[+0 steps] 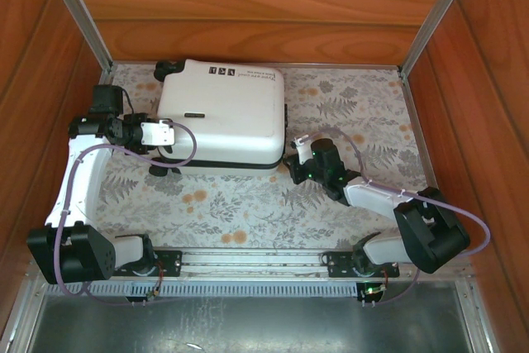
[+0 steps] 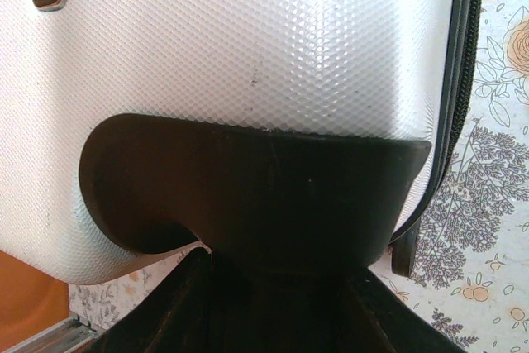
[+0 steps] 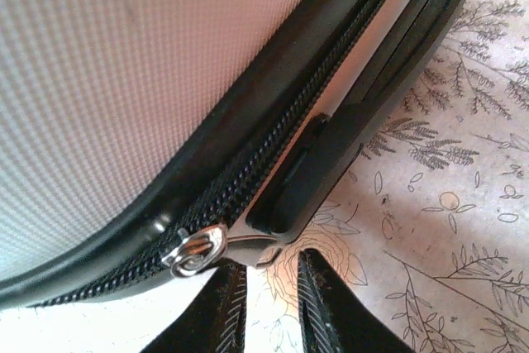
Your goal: Pack the luggage
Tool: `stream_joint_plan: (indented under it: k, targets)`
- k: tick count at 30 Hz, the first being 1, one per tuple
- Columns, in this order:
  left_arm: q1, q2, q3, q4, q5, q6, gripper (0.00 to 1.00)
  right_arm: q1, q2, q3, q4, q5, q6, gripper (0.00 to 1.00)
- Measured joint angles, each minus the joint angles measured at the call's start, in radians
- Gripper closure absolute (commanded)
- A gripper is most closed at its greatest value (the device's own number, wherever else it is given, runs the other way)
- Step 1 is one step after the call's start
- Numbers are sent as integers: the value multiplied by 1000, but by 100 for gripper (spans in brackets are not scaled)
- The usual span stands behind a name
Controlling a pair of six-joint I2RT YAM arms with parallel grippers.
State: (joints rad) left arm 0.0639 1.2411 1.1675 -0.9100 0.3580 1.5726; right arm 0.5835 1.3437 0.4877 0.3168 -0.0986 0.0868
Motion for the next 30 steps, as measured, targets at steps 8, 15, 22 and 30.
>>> stream_joint_plan:
  k: [8, 15, 22, 30]
  targets:
    - [-2, 0, 0, 0, -1, -1, 100, 0, 20, 10, 22, 12, 20, 78]
    - [-3, -3, -2, 2, -2, -2, 100, -1, 47, 39, -3, 8, -14, 65]
    - [-5, -10, -11, 12, -5, -2, 100, -2, 22, 69, -111, 11, -162, 49]
    - [-5, -19, -21, 24, -5, -3, 100, -82, -12, 105, -179, -153, -284, 55]
